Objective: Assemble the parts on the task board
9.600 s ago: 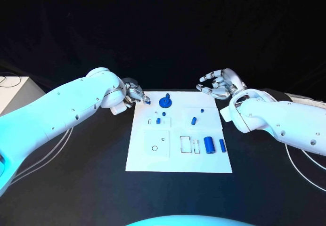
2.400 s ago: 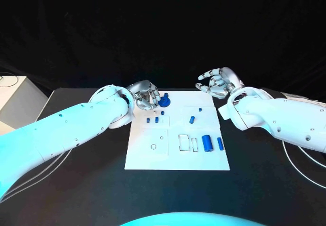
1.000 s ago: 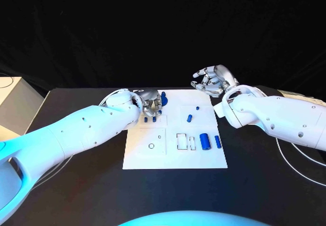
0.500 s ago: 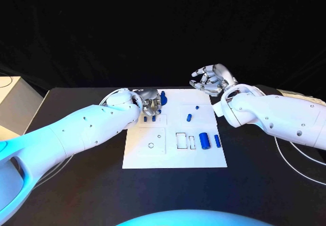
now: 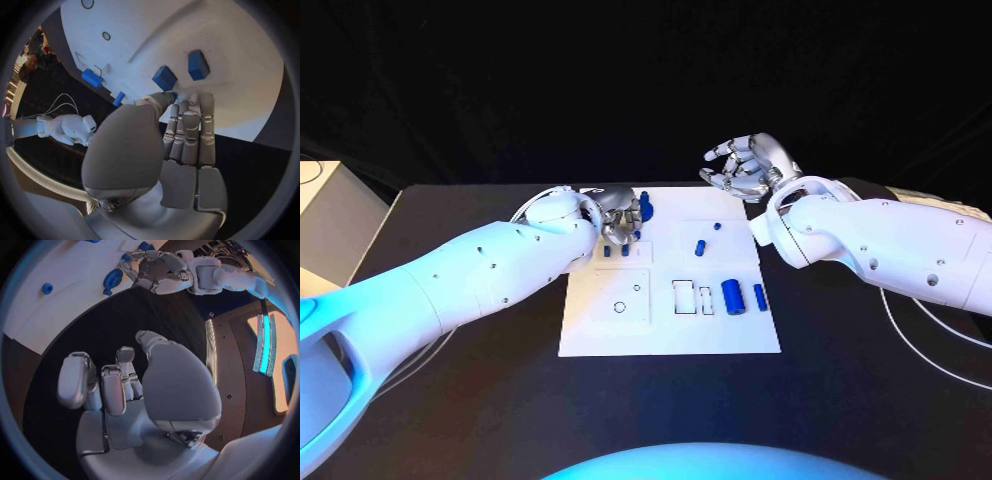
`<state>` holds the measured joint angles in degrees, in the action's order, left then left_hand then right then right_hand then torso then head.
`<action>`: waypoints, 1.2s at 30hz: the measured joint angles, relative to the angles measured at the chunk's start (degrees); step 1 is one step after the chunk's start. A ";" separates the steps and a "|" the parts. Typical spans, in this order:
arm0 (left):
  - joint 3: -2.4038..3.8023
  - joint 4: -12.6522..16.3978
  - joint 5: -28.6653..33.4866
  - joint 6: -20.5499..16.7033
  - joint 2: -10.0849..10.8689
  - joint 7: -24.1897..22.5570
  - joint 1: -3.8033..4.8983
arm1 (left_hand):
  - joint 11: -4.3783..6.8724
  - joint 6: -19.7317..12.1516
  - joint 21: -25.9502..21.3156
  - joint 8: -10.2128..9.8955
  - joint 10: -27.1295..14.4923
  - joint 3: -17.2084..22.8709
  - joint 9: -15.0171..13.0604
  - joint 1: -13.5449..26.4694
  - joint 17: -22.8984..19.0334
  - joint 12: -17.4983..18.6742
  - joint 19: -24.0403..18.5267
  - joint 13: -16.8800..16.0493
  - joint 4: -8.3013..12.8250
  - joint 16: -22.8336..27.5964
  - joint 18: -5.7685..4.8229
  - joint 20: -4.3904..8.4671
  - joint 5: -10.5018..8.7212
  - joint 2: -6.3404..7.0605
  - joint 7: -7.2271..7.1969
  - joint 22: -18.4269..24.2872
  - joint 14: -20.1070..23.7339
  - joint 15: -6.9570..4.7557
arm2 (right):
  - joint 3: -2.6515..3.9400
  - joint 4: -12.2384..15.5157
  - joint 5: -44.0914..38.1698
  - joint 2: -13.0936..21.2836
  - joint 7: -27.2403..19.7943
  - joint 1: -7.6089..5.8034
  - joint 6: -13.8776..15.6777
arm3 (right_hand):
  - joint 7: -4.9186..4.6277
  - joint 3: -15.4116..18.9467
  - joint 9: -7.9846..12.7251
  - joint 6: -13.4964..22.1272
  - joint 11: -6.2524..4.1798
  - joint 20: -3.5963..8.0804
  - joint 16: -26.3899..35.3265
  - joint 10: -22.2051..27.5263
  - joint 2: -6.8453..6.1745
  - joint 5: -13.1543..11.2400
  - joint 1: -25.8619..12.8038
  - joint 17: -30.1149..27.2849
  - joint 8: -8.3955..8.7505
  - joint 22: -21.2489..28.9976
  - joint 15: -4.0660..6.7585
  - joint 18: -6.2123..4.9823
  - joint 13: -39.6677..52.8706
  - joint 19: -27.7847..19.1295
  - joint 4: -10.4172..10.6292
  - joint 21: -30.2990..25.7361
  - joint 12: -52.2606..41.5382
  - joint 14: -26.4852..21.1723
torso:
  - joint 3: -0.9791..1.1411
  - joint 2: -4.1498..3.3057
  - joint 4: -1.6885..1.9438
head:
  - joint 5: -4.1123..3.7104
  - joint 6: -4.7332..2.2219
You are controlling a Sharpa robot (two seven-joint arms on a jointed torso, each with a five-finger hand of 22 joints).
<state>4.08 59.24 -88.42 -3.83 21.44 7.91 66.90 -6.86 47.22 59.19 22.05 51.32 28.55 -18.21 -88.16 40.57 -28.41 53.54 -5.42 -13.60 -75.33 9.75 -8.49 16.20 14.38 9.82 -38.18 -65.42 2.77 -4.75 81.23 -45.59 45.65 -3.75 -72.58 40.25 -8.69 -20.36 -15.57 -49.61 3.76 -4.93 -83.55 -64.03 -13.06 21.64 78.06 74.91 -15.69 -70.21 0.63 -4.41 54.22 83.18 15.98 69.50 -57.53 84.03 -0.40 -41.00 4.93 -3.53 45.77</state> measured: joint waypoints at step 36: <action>-0.40 -0.93 0.37 1.46 -1.03 -0.90 0.25 | 1.11 4.00 3.10 0.00 4.84 2.36 0.08 -0.77 4.42 0.44 -0.41 0.31 2.70 -4.02 -0.01 0.41 -0.20 -0.77 -0.71 -2.05 -3.52 -0.98 | 0.00 0.22 0.02 -0.17 0.02 0.00 -0.06 | 0.11 -0.16 -0.04 0.11 -0.16 0.00 0.00 0.16 0.00 0.00 0.00 0.00 0.00 -0.29 0.00 0.00 -0.13 0.00 0.16 0.00 0.00 0.00 | -0.01 0.09 0.02 | -0.42 0.59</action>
<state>3.68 58.31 -88.05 -2.38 20.41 7.01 67.15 -5.75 51.22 62.30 22.05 56.16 30.91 -18.13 -88.94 44.99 -27.96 53.13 -5.11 -10.89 -79.36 9.74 -8.08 16.00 13.61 9.11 -40.23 -68.94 1.79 -4.75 81.45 -45.58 45.47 -3.73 -72.58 40.20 -8.58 -20.52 -15.61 -49.51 3.60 -4.93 -83.55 -63.87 -13.06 21.64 78.06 74.91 -15.68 -70.50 0.63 -4.41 54.09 83.18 16.14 69.51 -57.53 84.03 -0.41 -40.90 4.95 -3.95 46.36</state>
